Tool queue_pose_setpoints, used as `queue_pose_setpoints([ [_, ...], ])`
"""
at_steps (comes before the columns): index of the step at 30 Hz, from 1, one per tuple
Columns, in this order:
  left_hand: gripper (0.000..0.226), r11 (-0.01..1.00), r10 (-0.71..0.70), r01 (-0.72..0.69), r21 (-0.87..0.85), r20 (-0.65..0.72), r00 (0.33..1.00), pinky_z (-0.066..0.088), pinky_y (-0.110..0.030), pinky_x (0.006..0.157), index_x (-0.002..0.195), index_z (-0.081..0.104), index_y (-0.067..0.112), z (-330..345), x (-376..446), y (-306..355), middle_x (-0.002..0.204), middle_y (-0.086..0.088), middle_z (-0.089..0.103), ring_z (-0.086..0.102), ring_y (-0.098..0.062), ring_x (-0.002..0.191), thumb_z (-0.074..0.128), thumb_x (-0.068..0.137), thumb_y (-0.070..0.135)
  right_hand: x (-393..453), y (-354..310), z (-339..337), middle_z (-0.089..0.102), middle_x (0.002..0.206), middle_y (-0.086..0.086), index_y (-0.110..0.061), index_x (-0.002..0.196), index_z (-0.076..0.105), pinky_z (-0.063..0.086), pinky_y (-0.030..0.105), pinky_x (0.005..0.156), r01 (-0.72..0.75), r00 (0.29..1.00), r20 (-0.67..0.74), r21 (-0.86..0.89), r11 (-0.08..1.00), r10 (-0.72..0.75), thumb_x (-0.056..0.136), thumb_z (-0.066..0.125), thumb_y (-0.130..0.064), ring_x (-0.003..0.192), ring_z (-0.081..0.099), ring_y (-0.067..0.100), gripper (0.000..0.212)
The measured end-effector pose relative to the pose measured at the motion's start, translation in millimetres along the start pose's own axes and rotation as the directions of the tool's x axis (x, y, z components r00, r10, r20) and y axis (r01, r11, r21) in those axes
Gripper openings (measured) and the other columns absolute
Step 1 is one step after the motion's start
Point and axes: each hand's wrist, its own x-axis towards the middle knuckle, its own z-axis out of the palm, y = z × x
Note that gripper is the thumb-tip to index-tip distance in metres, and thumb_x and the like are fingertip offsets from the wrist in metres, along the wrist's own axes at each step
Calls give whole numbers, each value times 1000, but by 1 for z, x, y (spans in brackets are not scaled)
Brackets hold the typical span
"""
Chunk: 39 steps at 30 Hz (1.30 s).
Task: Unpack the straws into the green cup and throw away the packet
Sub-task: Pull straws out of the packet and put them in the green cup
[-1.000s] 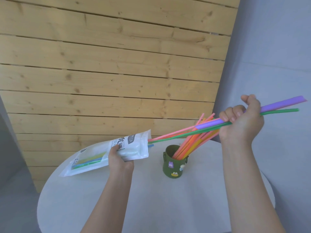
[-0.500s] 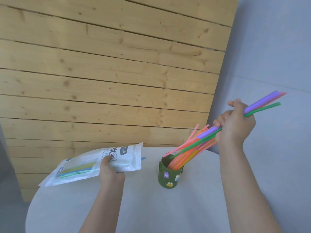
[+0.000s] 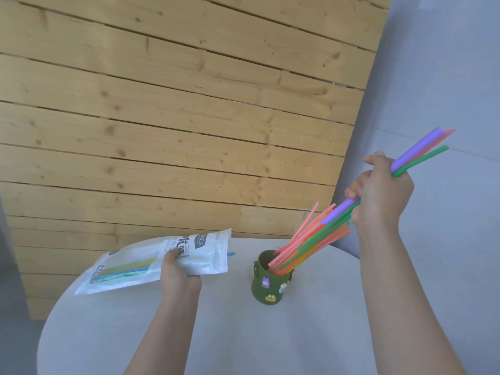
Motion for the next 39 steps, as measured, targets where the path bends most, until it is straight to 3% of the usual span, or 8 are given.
queue_pose_setpoints([
  [7,10,1000,-18,17,-17,-19,1000,53,-27,69,83,60,17,0,-2,-1,82,4,66,64,-12,69,57,85,8,0,-14,2,27,34,-10,-15,67,52,26,16,38,-2,1000,-4,53,999,2,88,50,-19,32,25,11,21],
  [15,11,999,-32,32,-6,-38,999,54,-29,79,90,60,16,-1,-1,1,87,3,65,63,-14,72,59,83,7,10,13,8,27,29,-12,-14,70,50,27,17,36,-40,997,-64,-72,997,36,89,48,-19,27,25,11,20],
  [22,8,999,-45,44,-21,-35,998,54,-28,68,85,60,16,0,0,-1,84,3,66,64,-14,70,59,84,8,23,28,14,35,40,-5,-21,65,51,30,19,36,15,991,-126,-174,985,-38,85,48,-26,25,30,10,22],
  [26,9,998,-48,47,-42,-33,998,54,-30,77,84,60,15,0,0,-1,86,2,66,64,-15,73,58,85,7,23,38,21,43,51,0,-24,65,53,40,31,43,77,990,-87,-323,943,-111,85,47,-31,39,44,21,22],
  [28,9,998,-48,46,-42,-38,998,54,-31,82,84,60,15,0,0,-1,86,2,66,64,-15,73,58,84,7,17,47,26,48,57,2,-23,68,54,49,45,57,97,991,-45,-377,921,-123,86,47,-31,55,51,29,21],
  [31,9,998,-49,48,-33,-37,998,53,-30,80,83,59,15,0,-1,-1,84,2,65,63,-15,71,58,84,7,5,61,31,51,62,8,-15,75,58,52,52,66,116,992,0,-419,900,-127,87,48,-31,61,55,39,22],
  [35,10,997,-44,43,-66,-17,999,53,-32,81,84,59,14,1,-1,0,87,1,65,64,-15,75,56,86,5,-8,82,37,50,60,9,-14,72,53,50,43,60,181,984,71,-436,881,-166,91,49,-29,63,57,43,25],
  [39,10,998,-38,38,-57,-5,999,53,-32,78,85,59,15,2,0,2,86,1,65,64,-15,75,55,87,5,-16,103,39,41,52,1,-20,59,37,36,20,50,228,973,134,-478,848,-186,91,50,-26,54,44,30,36],
])
